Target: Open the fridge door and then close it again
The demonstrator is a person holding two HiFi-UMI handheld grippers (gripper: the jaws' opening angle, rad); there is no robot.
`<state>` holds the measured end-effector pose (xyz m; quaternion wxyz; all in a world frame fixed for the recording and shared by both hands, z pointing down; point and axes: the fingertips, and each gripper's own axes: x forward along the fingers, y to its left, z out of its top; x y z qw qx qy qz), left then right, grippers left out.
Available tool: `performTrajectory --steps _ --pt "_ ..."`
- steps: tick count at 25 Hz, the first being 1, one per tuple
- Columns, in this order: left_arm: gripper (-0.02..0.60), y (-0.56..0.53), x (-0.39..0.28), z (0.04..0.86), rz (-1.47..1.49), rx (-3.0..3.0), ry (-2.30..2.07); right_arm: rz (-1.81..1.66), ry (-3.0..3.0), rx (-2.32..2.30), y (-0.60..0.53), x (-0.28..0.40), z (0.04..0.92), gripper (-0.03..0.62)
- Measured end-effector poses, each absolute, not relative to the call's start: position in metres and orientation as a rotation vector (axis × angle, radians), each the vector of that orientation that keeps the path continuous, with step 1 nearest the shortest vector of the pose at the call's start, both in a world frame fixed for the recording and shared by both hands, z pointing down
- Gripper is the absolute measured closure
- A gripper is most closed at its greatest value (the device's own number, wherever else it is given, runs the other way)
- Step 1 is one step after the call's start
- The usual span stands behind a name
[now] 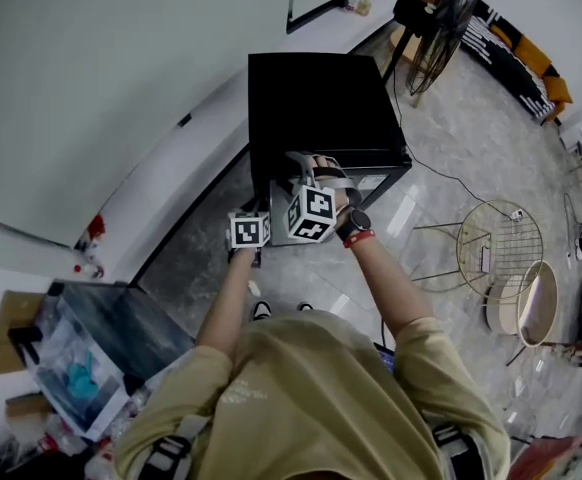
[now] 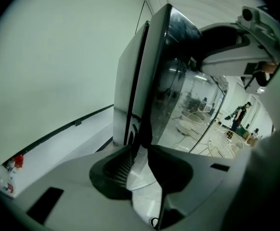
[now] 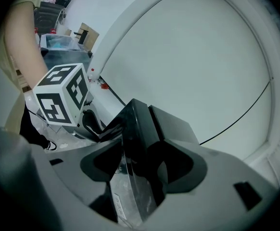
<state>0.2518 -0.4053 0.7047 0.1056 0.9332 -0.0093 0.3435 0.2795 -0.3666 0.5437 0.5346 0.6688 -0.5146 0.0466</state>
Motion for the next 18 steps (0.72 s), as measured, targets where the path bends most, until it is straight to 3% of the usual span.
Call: performTrajectory --steps 8,18 --pt "0.472 -0.405 0.232 0.682 0.946 2.805 0.014 0.241 -1.191 1.855 -0.353 0.284 0.516 0.298" --pt "0.474 -0.412 0.214 0.546 0.530 2.940 0.036 0.269 -1.233 2.459 -0.300 0.282 0.446 0.301"
